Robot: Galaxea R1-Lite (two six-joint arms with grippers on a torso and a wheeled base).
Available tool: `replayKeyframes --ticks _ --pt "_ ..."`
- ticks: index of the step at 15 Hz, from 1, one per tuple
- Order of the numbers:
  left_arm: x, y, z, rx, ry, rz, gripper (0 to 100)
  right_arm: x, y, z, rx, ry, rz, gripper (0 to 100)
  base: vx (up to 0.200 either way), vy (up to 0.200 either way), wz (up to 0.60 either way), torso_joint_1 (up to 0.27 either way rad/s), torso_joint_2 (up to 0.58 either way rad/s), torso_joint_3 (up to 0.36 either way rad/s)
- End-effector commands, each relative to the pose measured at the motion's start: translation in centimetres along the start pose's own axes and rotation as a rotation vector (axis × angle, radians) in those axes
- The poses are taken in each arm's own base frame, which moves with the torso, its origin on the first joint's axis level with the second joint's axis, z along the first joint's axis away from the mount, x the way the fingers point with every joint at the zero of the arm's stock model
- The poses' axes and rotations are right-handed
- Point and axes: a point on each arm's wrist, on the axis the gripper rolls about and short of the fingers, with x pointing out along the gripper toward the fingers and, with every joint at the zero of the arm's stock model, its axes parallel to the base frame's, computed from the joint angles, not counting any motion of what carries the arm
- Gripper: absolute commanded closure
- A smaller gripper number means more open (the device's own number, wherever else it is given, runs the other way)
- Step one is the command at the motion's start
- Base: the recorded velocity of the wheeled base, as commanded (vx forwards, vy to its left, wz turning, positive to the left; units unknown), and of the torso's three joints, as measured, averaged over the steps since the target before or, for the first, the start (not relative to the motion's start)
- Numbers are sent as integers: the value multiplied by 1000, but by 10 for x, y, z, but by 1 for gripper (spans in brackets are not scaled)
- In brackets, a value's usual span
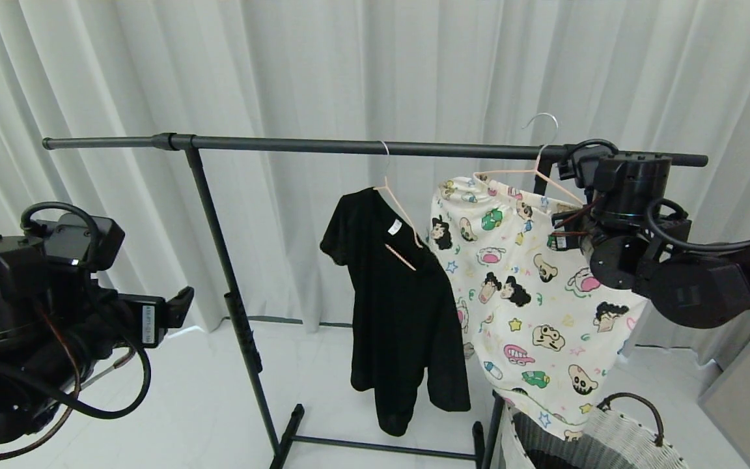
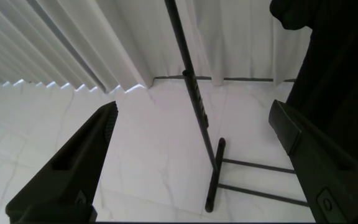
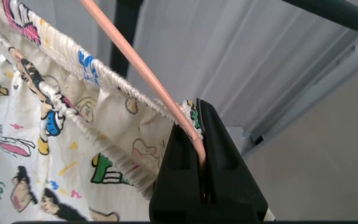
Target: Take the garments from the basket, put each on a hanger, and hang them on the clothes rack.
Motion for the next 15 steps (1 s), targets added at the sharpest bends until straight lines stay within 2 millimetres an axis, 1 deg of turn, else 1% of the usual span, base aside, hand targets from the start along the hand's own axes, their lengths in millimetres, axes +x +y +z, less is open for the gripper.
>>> replayKeyframes --ticks 1,2,4,10,15 --pt "0 0 0 0 -2 0 0 -2 2 0 -1 -2 6 100 200 0 0 2 -2 -2" --pt "1 0 0 0 2 1 0 -2 2 0 -3 -2 6 100 200 0 0 -2 -2 7" --pt "1 -1 -3 4 12 -1 0 -1 2 -1 -7 2 5 100 0 0 0 0 0 0" --pt "-5 2 0 -3 -10 7 0 24 27 -10 -51 15 6 100 0 0 0 0 0 0" --pt "-7 2 -4 0 -3 6 0 29 33 -19 -80 33 9 100 0 0 0 0 0 0"
